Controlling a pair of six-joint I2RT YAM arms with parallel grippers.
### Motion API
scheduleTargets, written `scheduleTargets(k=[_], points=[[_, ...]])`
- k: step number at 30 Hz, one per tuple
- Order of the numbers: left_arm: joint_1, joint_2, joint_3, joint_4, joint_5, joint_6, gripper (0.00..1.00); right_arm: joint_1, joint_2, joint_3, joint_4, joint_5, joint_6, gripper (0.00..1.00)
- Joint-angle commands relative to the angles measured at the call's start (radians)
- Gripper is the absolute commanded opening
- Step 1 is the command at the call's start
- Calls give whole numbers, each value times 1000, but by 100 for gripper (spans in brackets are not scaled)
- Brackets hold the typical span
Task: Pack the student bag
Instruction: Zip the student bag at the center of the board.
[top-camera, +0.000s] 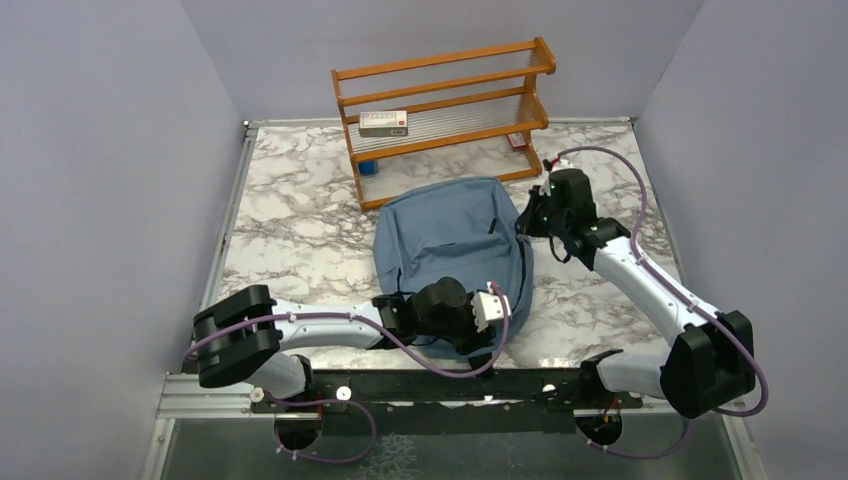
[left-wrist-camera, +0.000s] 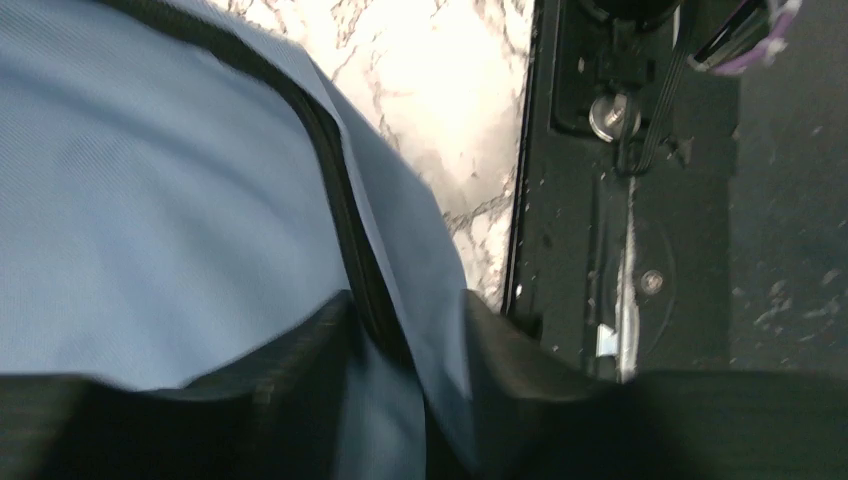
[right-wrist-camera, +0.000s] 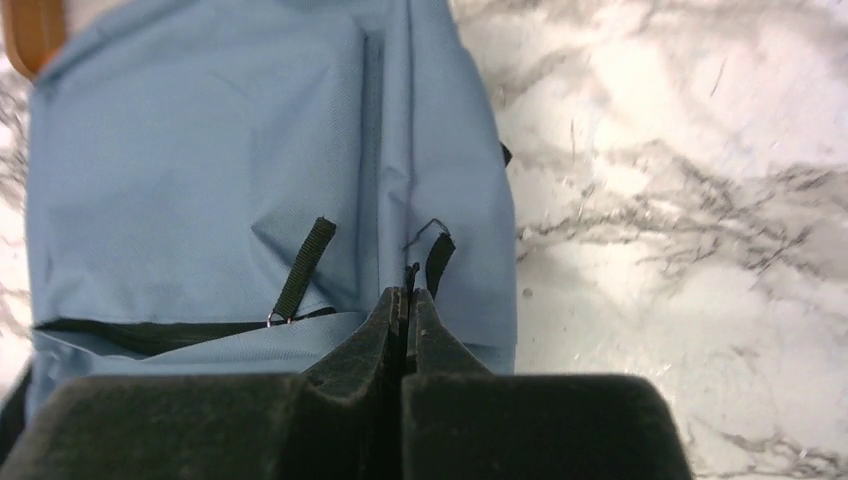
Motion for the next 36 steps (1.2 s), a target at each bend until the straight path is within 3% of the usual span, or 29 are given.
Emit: scheduleTargets(k=[1, 4, 10, 15, 19, 21, 27, 36], points=[[18, -67, 24, -73, 23, -47, 57, -22, -59, 52, 149, 60, -25, 5], [39, -126, 28, -64, -12, -50, 67, -21, -97, 48, 112, 55, -23, 15], [155, -247, 28, -42, -29, -97, 70, -22, -175, 41, 41, 65, -23, 28], [272, -326, 17, -60, -107, -101, 83, -22, -223, 35, -16, 74, 2, 39], [354, -340, 18, -94, -267, -217, 93, -22, -236, 43, -74, 64, 39, 53], [394, -330, 19, -123, -324, -330, 94, -22, -227, 51, -100, 46, 53, 58], [488, -250, 64, -301, -374, -555, 93, -22, -175, 64, -111, -67, 55, 61], [516, -280, 5, -315, -437, -620, 95, -22, 29, 117, -22, -264, 50, 56]])
